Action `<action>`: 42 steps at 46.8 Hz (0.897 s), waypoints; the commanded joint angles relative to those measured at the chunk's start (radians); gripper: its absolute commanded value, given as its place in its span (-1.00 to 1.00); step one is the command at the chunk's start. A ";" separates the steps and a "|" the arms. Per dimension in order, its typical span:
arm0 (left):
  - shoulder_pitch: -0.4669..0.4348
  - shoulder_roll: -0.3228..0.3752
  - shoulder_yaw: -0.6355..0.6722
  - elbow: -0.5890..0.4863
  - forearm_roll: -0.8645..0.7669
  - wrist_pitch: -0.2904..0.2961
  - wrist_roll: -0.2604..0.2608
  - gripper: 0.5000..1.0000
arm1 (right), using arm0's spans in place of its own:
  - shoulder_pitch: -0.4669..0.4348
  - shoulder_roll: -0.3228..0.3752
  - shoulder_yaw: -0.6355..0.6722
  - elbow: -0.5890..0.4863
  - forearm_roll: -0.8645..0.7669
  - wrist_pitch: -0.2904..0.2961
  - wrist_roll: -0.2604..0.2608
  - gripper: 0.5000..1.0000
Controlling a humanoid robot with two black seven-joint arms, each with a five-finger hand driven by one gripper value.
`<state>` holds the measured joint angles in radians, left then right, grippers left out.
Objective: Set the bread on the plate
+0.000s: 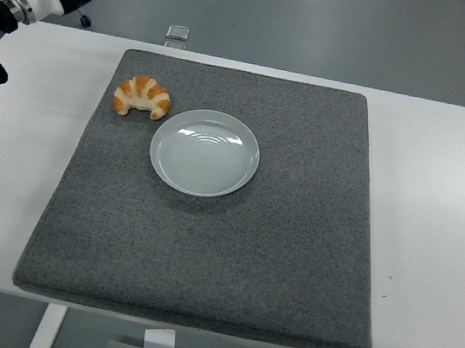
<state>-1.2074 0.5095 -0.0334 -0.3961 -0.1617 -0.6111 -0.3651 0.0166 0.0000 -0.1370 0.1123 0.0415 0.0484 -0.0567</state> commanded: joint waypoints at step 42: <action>-0.259 0.305 0.392 -0.642 0.817 0.514 -0.003 0.95 | 0.002 0.000 -0.001 0.003 0.000 -0.001 0.000 0.72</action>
<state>-1.4937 0.8175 0.3611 -1.0421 0.6555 -0.1460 -0.3684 0.0185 0.0000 -0.1373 0.1148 0.0415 0.0491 -0.0569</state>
